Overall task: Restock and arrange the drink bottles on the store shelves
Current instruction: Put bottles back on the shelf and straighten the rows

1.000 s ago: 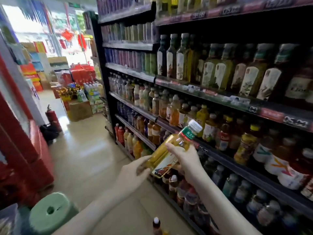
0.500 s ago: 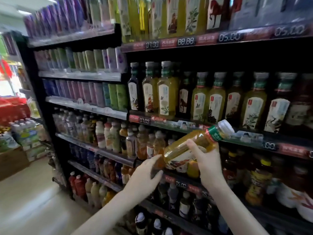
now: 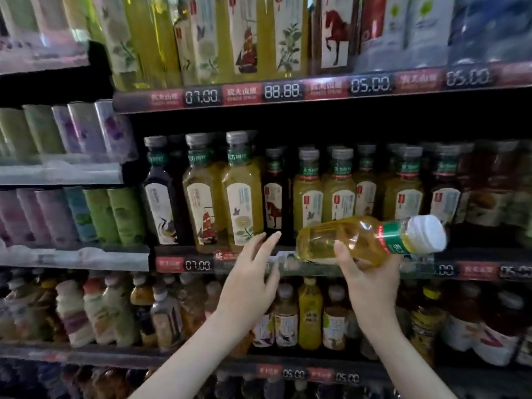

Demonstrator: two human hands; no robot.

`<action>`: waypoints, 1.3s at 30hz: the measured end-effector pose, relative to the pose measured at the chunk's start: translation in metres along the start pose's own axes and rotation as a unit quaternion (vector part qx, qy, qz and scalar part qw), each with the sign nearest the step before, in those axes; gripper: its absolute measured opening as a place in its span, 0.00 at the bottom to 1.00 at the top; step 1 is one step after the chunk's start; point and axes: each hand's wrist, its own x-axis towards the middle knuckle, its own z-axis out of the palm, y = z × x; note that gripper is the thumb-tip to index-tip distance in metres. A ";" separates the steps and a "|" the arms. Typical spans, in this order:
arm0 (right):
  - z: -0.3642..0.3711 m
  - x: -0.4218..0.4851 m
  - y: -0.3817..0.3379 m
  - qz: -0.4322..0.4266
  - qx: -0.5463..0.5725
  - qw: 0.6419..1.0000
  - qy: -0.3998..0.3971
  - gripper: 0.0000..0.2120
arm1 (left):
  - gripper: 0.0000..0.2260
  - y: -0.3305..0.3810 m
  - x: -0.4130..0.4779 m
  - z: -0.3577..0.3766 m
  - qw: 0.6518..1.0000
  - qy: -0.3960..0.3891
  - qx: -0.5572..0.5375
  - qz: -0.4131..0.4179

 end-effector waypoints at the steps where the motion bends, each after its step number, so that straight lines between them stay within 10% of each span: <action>1: -0.001 0.004 0.000 -0.011 -0.011 1.000 0.027 0.19 | 0.23 0.001 0.010 0.005 1.000 -0.004 -0.008 0.016; 9: -0.015 0.048 0.002 -0.048 -0.085 0.977 0.190 0.32 | 0.27 0.015 0.078 0.056 0.998 -0.032 -0.054 0.022; 20: -0.022 0.096 0.017 0.038 -0.269 0.956 0.115 0.35 | 0.52 0.029 0.122 0.106 0.995 -0.076 -0.004 -0.062; 32: -0.002 0.124 0.020 0.102 -0.457 0.884 0.018 0.58 | 0.53 0.017 0.123 0.104 0.995 -0.082 -0.055 -0.033; 39: 0.001 0.116 0.029 0.067 -0.446 0.890 0.064 0.53 | 0.50 0.010 0.119 0.099 0.996 -0.067 -0.064 0.006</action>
